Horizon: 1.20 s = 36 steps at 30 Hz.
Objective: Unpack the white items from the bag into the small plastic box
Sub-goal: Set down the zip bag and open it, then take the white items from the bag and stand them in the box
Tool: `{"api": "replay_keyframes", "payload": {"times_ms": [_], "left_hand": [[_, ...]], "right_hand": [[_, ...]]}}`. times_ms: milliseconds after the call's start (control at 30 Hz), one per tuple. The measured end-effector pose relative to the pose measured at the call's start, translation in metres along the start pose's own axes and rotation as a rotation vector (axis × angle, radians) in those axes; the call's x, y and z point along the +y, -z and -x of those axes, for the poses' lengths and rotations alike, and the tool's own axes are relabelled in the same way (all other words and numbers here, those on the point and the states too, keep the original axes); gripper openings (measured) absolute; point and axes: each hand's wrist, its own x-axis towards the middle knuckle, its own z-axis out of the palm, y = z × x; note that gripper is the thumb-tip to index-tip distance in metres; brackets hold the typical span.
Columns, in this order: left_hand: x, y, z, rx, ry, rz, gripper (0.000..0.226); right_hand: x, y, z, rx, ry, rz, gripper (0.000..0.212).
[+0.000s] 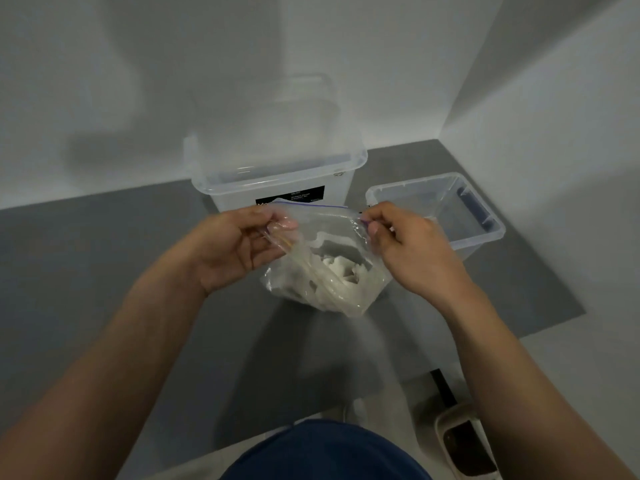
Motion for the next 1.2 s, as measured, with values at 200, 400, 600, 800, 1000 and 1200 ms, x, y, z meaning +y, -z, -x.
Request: {"api": "replay_keyframes", "payload": {"times_ms": [200, 400, 600, 800, 1000, 1200], "left_hand": [[-0.018, 0.007, -0.007, 0.031, 0.181, 0.371, 0.018], [-0.045, 0.019, -0.013, 0.098, 0.15, -0.004, 0.021], [-0.06, 0.031, -0.018, 0.298, -0.161, -0.445, 0.039], [-0.066, 0.033, -0.023, 0.351, -0.218, -0.582, 0.051], [-0.072, 0.028, -0.017, 0.274, -0.402, -1.012, 0.064], [-0.067, 0.041, -0.011, -0.093, -0.993, -1.733, 0.019]], "right_hand": [[0.01, -0.04, -0.011, 0.077, -0.085, 0.008, 0.032], [0.024, -0.075, -0.013, 0.256, -0.043, -0.115, 0.029], [0.037, -0.082, -0.006, 0.194, 0.281, 0.015, 0.031], [0.042, -0.077, 0.008, -0.158, 0.143, 0.222, 0.048], [0.043, -0.078, 0.009, -0.37, 0.076, 0.428, 0.072], [0.041, -0.084, 0.014, -0.073, 0.108, 0.346, 0.043]]}}
